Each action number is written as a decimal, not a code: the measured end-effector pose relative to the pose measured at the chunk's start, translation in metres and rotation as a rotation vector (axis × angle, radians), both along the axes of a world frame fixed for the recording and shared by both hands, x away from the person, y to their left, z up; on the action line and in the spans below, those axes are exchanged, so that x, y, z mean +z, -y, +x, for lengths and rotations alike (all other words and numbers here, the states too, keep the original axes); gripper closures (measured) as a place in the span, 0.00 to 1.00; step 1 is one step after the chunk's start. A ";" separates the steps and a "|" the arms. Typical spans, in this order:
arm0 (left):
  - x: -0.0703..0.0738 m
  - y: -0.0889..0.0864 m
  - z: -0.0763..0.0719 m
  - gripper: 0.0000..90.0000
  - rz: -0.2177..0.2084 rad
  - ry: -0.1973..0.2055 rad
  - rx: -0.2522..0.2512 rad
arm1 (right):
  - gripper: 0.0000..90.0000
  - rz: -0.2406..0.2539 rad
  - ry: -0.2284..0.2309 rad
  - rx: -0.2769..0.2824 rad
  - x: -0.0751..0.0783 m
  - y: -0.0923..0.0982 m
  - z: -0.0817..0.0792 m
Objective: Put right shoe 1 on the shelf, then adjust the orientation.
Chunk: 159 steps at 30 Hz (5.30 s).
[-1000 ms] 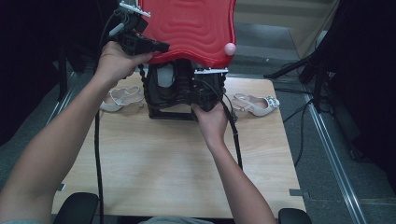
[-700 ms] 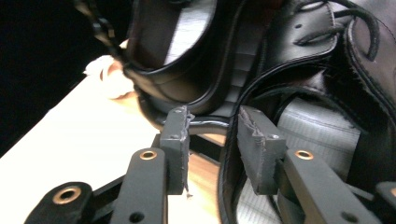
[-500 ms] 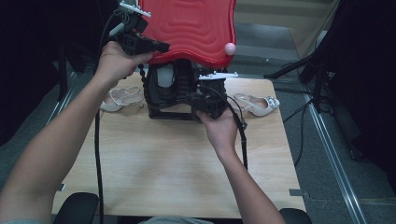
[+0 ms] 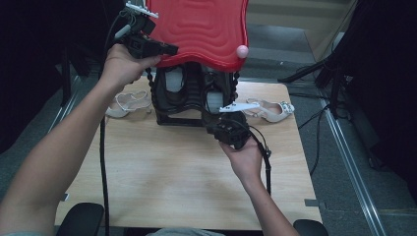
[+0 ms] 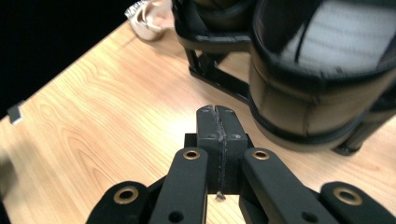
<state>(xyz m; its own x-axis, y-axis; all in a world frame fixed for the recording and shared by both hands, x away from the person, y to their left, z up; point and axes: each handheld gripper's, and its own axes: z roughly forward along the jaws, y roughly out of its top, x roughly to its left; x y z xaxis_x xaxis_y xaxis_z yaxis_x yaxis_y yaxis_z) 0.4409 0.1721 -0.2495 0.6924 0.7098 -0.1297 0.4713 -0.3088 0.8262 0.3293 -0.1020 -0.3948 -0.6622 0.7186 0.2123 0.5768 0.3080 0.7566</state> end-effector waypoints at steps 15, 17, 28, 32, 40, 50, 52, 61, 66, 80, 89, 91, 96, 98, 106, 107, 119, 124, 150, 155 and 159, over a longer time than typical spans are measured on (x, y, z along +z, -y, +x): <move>0.000 0.000 -0.001 1.00 0.003 -0.001 0.001 | 1.00 0.014 -0.004 -0.064 -0.013 -0.001 0.020; 0.000 0.000 -0.001 1.00 0.005 -0.002 0.000 | 1.00 0.011 -0.007 -0.066 -0.011 -0.004 0.023; 0.000 0.000 -0.001 1.00 0.002 0.002 0.001 | 1.00 0.028 0.018 -0.100 -0.005 -0.016 0.047; 0.000 0.000 -0.001 1.00 0.000 0.003 0.001 | 1.00 -0.005 0.039 -0.127 0.000 -0.020 0.057; 0.000 0.000 -0.001 1.00 0.000 0.006 0.004 | 1.00 -0.047 0.063 -0.172 0.002 -0.021 0.073; -0.001 0.001 -0.002 1.00 -0.022 -0.008 0.039 | 1.00 0.048 0.033 -0.162 -0.013 -0.002 0.069; 0.000 0.000 -0.002 1.00 -0.025 -0.008 0.043 | 1.00 0.068 0.039 -0.151 -0.013 0.001 0.065; 0.005 0.001 -0.024 0.72 -0.054 -0.040 0.048 | 0.88 0.076 0.008 -0.117 -0.022 0.020 0.049; 0.005 -0.011 -0.035 0.62 -0.083 -0.025 0.044 | 0.79 0.048 0.075 -0.101 -0.027 0.025 0.037; -0.012 -0.023 -0.063 0.54 -0.054 -0.056 -0.007 | 0.58 0.089 -0.019 -0.077 -0.048 0.045 0.025; -0.034 -0.022 -0.075 0.53 -0.056 -0.073 -0.033 | 0.43 0.102 -0.071 -0.079 -0.059 0.055 0.022; -0.039 -0.022 -0.076 0.53 -0.053 -0.080 -0.037 | 0.39 0.116 -0.081 -0.082 -0.061 0.057 0.021; -0.053 -0.023 -0.079 0.52 -0.041 -0.098 -0.031 | 0.30 0.098 -0.095 -0.093 -0.065 0.063 0.021; -0.059 -0.023 -0.080 0.52 -0.037 -0.105 -0.021 | 0.27 0.087 -0.110 -0.090 -0.068 0.065 0.021; -0.086 -0.037 -0.082 0.52 -0.042 -0.149 0.021 | 0.32 0.091 -0.088 -0.099 -0.070 0.077 0.019; -0.090 -0.039 -0.082 0.52 -0.044 -0.155 0.028 | 0.33 0.097 -0.087 -0.095 -0.072 0.079 0.019; -0.131 -0.056 -0.084 0.52 -0.035 -0.204 0.090 | 0.37 0.083 -0.082 -0.070 -0.084 0.092 0.016; -0.143 -0.062 -0.083 0.52 -0.035 -0.219 0.112 | 0.38 0.074 -0.086 -0.066 -0.086 0.097 0.016; -0.193 -0.106 -0.050 0.92 -0.061 -0.256 0.263 | 0.42 0.078 -0.065 -0.104 -0.092 0.106 0.017; -0.197 -0.116 -0.039 1.00 -0.035 -0.247 0.310 | 0.44 0.106 -0.066 -0.124 -0.093 0.109 0.015; -0.195 -0.121 -0.027 1.00 -0.025 -0.243 0.330 | 0.43 0.096 -0.066 -0.119 -0.095 0.108 0.015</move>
<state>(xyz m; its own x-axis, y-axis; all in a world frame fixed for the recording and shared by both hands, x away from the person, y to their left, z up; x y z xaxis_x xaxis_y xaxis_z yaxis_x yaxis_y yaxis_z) 0.4136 0.2930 -0.4450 0.3756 0.8831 -0.2812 0.7239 -0.0901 0.6840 0.3441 -0.2096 -0.4902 -0.5561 0.7655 0.3238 0.6543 0.1629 0.7385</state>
